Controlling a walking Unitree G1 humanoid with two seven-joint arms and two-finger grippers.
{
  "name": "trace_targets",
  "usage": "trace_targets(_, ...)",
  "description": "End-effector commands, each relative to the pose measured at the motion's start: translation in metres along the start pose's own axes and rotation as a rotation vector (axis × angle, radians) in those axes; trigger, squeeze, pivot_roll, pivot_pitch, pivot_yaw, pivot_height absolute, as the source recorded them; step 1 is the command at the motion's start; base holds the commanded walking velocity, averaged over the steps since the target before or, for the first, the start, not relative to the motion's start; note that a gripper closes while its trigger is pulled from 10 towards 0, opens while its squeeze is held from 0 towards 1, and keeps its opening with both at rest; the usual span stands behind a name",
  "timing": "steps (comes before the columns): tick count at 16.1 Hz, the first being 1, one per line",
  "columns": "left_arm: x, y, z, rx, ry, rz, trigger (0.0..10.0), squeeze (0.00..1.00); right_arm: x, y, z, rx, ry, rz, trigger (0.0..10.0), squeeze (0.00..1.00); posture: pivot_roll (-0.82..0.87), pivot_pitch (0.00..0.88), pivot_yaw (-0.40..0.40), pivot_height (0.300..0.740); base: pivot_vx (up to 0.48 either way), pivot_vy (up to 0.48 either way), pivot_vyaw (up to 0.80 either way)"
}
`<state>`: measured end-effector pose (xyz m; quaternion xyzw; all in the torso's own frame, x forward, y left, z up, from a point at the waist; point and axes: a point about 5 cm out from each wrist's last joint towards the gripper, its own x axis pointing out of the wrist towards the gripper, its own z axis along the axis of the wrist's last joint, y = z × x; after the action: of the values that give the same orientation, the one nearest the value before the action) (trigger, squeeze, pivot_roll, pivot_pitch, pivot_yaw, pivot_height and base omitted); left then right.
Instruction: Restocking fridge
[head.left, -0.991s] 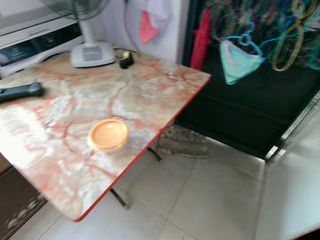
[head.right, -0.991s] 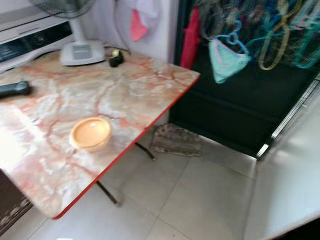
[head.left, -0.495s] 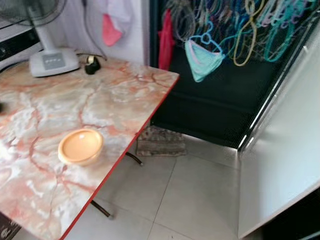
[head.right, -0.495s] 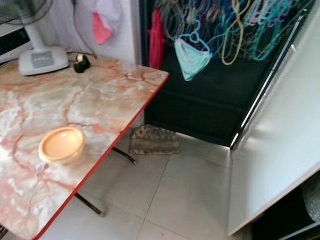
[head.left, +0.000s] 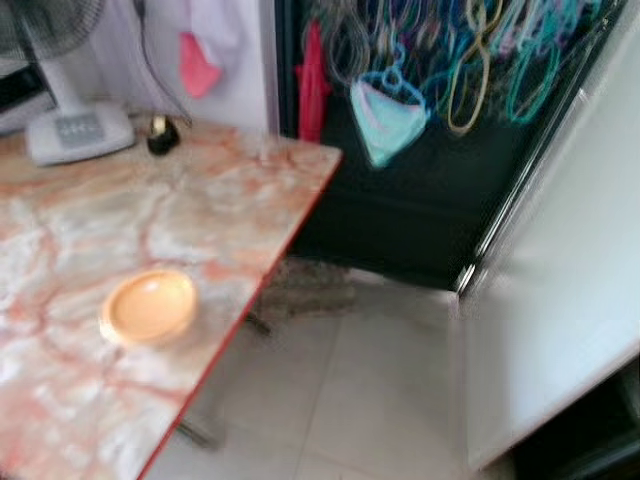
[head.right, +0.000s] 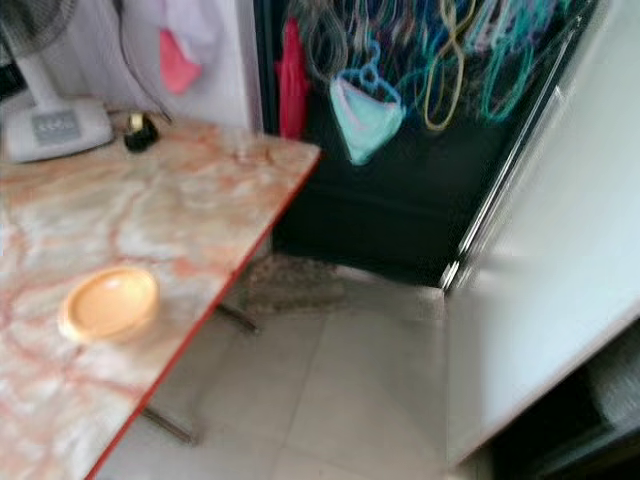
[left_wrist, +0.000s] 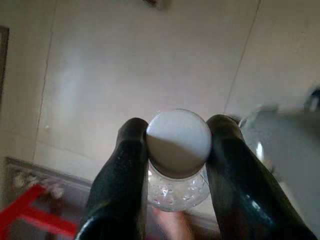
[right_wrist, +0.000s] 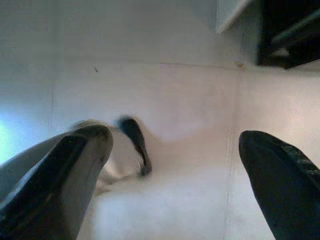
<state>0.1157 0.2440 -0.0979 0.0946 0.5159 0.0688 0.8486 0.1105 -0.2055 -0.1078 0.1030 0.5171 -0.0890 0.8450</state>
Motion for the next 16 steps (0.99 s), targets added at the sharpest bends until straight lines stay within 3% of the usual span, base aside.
trace_targets(1, 0.002, -0.006, 0.009, 0.011, -0.021, -0.018, 10.0, 0.0, -0.003, -0.01, -0.005, -0.003, 0.02, -0.025, 10.0, 0.0, 0.02, 0.0, -0.007, 0.74, 0.0, -0.315, -0.76)
trace_targets(3, 0.003, 0.001, 0.013, -0.005, -0.026, -0.005, 10.0, 0.0, -0.002, -0.01, -0.005, -0.008, 0.021, -0.022, 10.0, 0.0, 0.02, 0.0, -0.007, 0.74, 0.0, 0.0, -0.75)
trace_targets(16, 0.003, 0.005, 0.014, -0.012, -0.025, -0.004, 10.0, 0.0, -0.002, -0.008, -0.005, -0.012, 0.026, -0.009, 10.0, 0.0, 0.03, 0.0, -0.005, 0.74, 0.0, 0.0, -0.74)
